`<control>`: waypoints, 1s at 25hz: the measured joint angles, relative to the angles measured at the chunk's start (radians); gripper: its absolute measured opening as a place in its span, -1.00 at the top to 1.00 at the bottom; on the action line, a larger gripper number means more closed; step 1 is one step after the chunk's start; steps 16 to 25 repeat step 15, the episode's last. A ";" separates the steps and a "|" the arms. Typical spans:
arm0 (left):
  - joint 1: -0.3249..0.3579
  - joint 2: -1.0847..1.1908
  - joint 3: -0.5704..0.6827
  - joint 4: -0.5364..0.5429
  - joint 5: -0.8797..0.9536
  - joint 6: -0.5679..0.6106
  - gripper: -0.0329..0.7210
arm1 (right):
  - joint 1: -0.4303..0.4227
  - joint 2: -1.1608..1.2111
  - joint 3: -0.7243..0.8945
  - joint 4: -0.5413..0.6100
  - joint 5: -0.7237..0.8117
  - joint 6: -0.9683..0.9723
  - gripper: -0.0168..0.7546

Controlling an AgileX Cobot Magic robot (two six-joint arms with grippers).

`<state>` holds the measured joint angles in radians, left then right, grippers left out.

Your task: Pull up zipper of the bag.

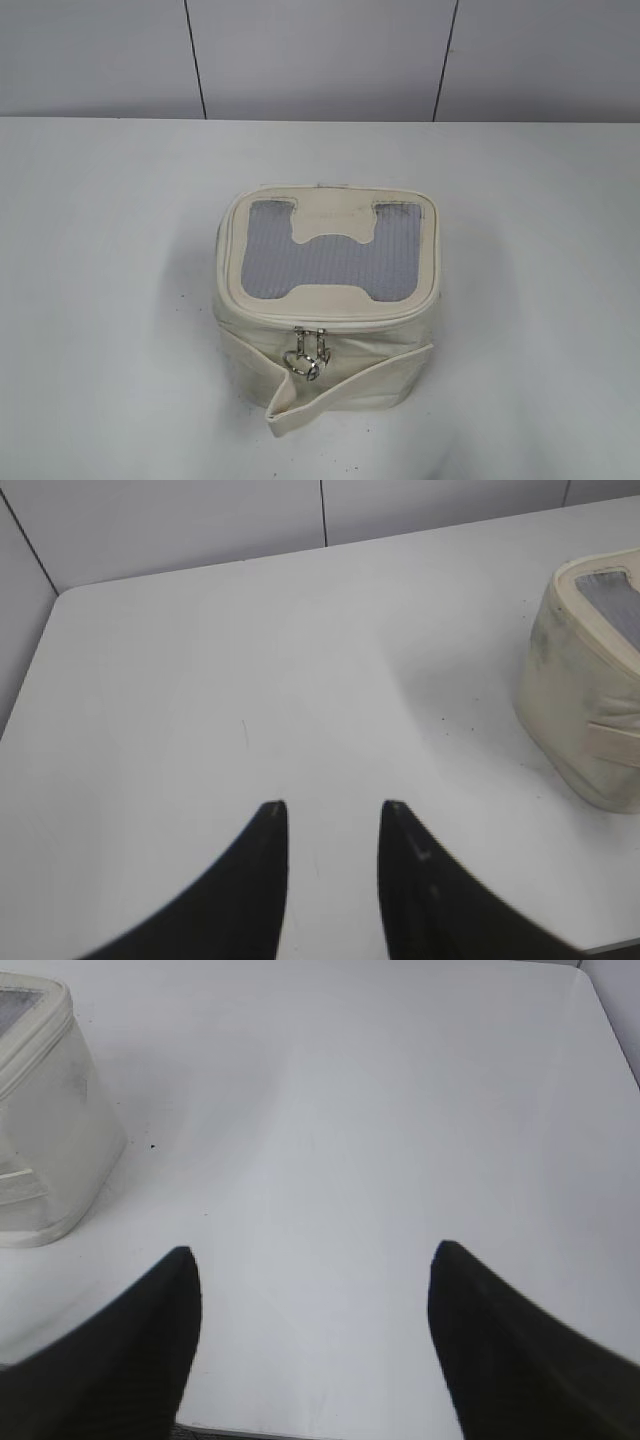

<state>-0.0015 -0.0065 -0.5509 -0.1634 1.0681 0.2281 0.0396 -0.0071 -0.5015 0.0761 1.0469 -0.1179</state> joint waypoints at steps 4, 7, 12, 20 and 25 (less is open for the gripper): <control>0.000 0.000 0.000 0.000 0.000 0.000 0.26 | 0.000 0.000 0.000 0.000 0.000 0.000 -0.48; 0.000 0.000 0.000 0.000 0.000 0.000 0.27 | 0.000 0.000 0.000 0.000 0.000 0.000 -0.48; 0.000 0.000 0.000 0.000 0.000 0.000 0.27 | 0.000 0.000 0.000 0.000 0.000 0.000 -0.48; 0.000 0.000 0.000 0.000 0.000 0.000 0.27 | 0.000 0.000 0.000 0.000 0.000 0.000 -0.48; 0.000 0.000 0.000 0.000 0.000 0.000 0.27 | 0.000 0.000 0.000 0.000 0.000 0.000 -0.48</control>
